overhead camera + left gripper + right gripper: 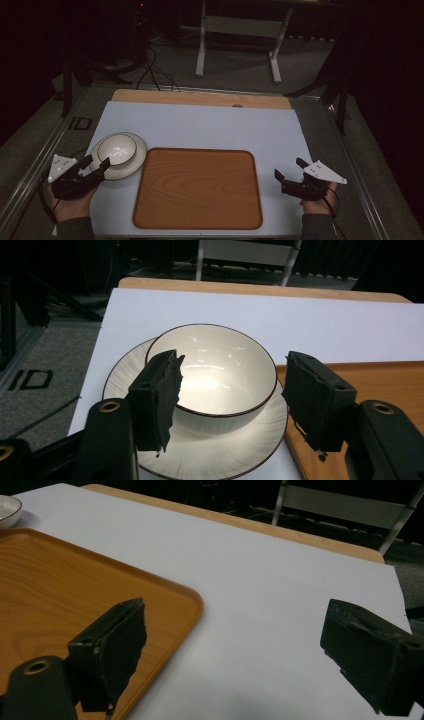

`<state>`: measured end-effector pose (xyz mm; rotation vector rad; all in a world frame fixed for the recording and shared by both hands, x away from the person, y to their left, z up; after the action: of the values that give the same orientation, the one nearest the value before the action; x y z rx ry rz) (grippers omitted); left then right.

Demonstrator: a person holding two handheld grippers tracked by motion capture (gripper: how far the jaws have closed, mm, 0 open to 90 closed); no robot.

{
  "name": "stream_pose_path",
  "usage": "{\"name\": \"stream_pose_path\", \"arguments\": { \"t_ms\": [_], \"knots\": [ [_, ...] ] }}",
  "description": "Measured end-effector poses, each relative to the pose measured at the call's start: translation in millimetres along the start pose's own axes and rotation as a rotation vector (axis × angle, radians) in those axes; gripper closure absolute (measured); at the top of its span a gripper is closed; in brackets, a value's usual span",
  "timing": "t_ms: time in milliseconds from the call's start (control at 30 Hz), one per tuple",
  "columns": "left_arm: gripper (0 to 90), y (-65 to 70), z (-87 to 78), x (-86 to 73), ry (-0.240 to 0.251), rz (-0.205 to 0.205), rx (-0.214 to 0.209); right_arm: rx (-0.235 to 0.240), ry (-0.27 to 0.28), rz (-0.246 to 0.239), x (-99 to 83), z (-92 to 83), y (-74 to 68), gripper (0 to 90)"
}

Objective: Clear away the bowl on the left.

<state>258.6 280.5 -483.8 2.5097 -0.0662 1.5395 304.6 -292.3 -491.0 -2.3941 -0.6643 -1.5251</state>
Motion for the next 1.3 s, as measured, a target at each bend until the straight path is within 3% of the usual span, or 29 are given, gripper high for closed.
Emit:
{"name": "stream_pose_path", "arguments": {
  "t_ms": [167,367,500,733,1300],
  "knots": [
    [40.9,-1.1,5.2,-2.9,-0.047,-0.009,0.021,-0.002,0.005,-0.012,0.8,1.1,-1.4,10.9],
    [41.0,-10.2,7.8,-0.1,-0.053,-0.038,0.038,-0.016,0.009,-0.023,1.7,2.3,-2.4,10.9],
    [41.7,-13.4,11.6,1.2,-0.083,-0.061,0.037,-0.02,0.011,-0.032,1.1,1.5,-2.4,10.9],
    [41.0,-10.1,13.7,8.3,-0.102,-0.046,0.041,-0.013,0.028,-0.049,3.5,1.8,-4.8,10.9],
    [43.7,-32.0,37.4,11.9,-0.192,-0.096,0.079,-0.013,0.057,-0.055,7.1,0.8,-5.3,10.9]
  ]
}}
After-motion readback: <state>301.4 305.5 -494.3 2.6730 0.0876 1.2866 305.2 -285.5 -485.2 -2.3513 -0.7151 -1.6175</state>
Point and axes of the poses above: each handheld gripper's, and its own axes: z roughly forward along the jaws, x roughly out of its top, y roughly to its right, the point moved 5 cm from there along z, roughly forward along the jaws, and after that the axes turned 1 degree about -y, right-handed, at the moved point
